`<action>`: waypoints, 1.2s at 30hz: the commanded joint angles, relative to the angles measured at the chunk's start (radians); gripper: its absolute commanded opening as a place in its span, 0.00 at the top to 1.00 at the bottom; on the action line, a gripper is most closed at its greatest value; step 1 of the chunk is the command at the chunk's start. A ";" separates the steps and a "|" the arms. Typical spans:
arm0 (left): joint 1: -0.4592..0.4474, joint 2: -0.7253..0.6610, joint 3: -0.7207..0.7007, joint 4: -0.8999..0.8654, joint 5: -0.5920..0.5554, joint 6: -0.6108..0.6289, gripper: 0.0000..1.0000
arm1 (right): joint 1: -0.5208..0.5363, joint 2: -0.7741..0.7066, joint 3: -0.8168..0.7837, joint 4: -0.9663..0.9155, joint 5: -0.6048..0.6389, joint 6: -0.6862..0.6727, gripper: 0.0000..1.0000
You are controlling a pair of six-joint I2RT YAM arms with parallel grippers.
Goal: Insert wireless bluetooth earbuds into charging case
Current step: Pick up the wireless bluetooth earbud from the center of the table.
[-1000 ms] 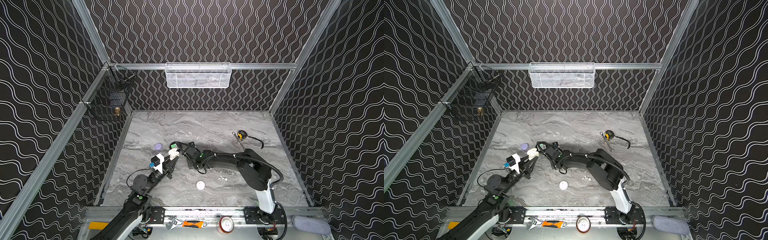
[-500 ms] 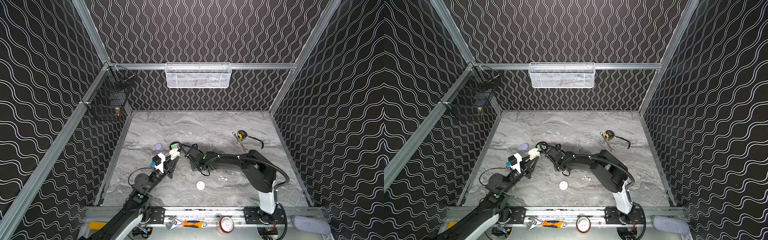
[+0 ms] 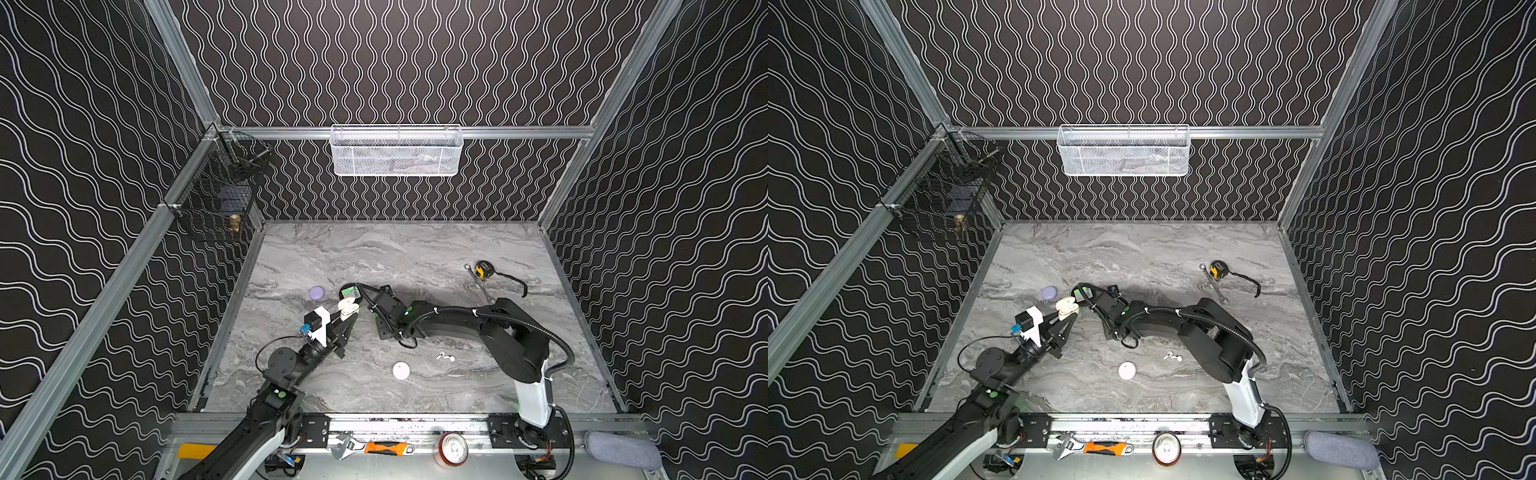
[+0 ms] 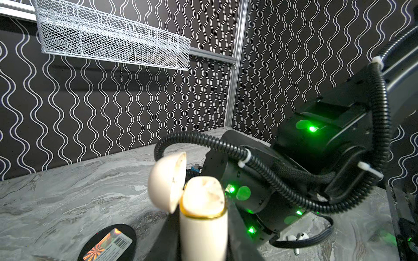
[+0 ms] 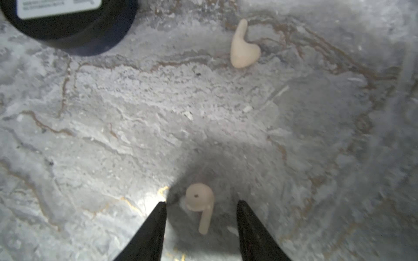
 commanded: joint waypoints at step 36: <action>0.001 -0.058 -0.035 -0.060 -0.036 0.018 1.00 | 0.021 0.037 0.016 -0.069 0.068 0.023 0.73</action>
